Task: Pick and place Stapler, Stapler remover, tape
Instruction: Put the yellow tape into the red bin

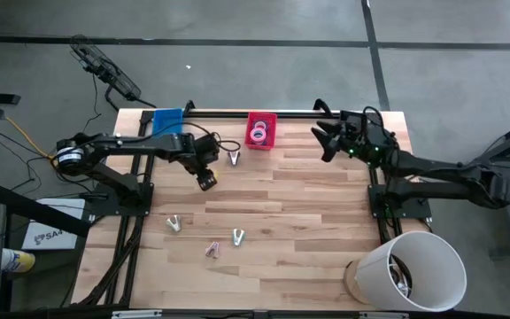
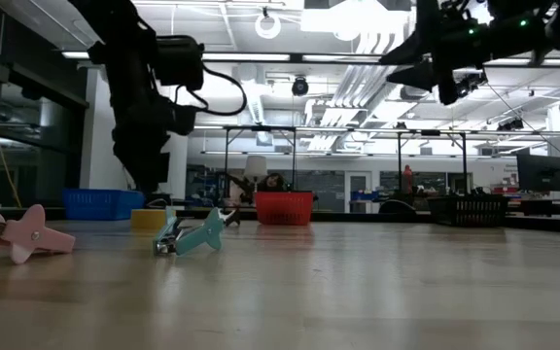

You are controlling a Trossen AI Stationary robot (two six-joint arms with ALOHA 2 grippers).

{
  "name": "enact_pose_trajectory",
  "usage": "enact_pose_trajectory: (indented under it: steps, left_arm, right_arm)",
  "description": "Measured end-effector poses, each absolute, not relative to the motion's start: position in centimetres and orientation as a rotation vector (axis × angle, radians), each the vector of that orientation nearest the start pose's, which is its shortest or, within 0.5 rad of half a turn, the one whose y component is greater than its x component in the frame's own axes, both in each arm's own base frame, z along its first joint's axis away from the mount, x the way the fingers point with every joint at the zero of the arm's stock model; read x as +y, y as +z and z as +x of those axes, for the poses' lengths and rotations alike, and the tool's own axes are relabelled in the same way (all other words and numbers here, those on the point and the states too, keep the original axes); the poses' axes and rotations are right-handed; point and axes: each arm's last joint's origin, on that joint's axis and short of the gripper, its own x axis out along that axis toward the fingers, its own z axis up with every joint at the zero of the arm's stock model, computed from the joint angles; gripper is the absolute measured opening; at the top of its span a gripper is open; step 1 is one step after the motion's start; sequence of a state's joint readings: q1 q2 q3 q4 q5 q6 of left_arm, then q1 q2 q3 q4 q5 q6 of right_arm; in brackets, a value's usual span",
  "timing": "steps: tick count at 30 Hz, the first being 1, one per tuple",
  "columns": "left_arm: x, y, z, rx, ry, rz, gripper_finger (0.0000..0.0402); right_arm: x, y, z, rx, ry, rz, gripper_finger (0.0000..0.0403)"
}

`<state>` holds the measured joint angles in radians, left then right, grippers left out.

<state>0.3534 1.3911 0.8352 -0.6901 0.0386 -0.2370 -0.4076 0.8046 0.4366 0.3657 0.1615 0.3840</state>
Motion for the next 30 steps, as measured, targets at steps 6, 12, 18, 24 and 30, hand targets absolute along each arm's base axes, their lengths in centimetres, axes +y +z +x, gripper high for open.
enact_pose_trajectory:
  steps: [6,12,18,24,30]
  left_arm:
    - [8.1,18.8,22.7,1.215,0.291,-0.36,0.0175]
    - [8.1,18.6,22.6,1.226,0.23,-0.28,0.0175]
    - [8.1,18.4,22.9,1.222,0.198,-0.25,0.0175]
    - [8.3,17.0,23.5,1.269,0.167,-0.272,0.0175]
    - [8.4,16.1,23.9,1.295,0.169,-0.277,0.0175]
  right_arm:
    - [-6.9,26.7,14.8,-0.095,-0.549,0.403,0.019]
    - [-6.0,27.0,13.2,-0.073,-0.496,0.414,0.0189]
    - [-5.2,26.1,11.9,0.046,-0.44,0.468,0.0188]
    - [-4.5,25.4,11.2,0.132,-0.39,0.505,0.0189]
    - [-3.9,24.6,10.8,0.225,-0.385,0.53,0.0186]
